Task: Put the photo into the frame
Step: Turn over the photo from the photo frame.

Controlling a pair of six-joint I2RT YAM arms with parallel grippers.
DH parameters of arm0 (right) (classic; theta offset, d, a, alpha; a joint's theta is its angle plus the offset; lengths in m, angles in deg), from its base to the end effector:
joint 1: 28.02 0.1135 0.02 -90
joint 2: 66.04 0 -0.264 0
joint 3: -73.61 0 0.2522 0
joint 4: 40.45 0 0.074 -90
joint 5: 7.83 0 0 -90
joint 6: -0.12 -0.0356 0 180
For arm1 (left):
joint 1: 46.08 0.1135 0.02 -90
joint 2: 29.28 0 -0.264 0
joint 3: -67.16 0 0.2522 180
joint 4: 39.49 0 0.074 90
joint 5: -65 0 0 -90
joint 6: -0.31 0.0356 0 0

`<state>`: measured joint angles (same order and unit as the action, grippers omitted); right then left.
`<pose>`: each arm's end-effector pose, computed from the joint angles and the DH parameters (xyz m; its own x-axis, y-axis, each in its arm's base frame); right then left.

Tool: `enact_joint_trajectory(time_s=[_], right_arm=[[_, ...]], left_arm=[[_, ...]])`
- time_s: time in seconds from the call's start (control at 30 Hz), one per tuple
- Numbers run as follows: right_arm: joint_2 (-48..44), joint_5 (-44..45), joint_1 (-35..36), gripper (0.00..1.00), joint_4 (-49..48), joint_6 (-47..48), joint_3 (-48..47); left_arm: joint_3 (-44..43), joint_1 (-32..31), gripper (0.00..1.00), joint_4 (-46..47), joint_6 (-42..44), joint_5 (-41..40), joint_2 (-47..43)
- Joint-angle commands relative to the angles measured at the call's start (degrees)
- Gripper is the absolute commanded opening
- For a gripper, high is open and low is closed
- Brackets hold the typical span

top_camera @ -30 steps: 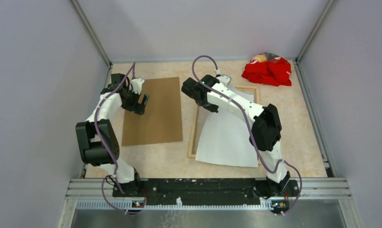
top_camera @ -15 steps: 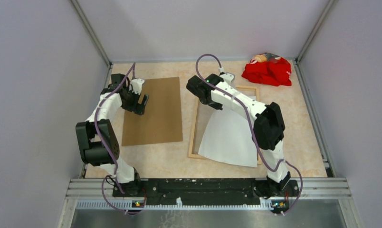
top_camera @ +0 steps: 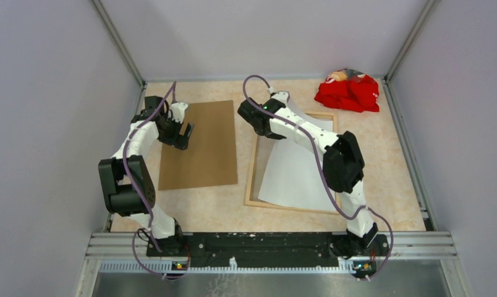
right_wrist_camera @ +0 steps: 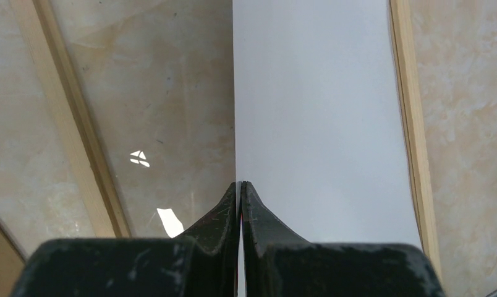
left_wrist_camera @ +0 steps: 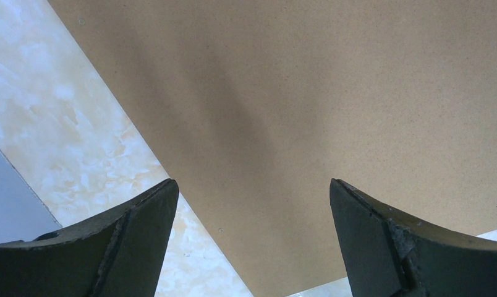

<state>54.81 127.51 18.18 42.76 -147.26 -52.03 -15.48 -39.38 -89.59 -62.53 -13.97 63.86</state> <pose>0.3135 0.2904 0.2642 -0.7096 0.1154 -0.6951 0.3509 0.9134 -0.2066 0.3344 0.0324 0.2362 -0.7795 0.3595 -0.5129 0.3761 0.9235 0.0758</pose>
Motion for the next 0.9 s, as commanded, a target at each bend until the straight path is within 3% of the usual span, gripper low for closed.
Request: enact_joint_trajectory(time_s=[0.0, 0.5, 0.87], right_arm=[[0.4, 2.6, -0.5, 0.0, -2.0, 4.1, -2.6], [0.9, 2.6, -0.9, 0.0, -8.9, 10.9, -0.5], [3.0, 3.6, -2.3, 0.0, -0.9, 2.4, -1.6]], left_arm=[[-0.4, 0.3, 0.98, 1.3, -0.1, -0.4, -0.5], [-0.2, 0.3, 0.98, 1.4, -0.1, -0.9, -0.2], [0.1, 0.3, 0.98, 1.5, -0.1, -0.7, 0.0]])
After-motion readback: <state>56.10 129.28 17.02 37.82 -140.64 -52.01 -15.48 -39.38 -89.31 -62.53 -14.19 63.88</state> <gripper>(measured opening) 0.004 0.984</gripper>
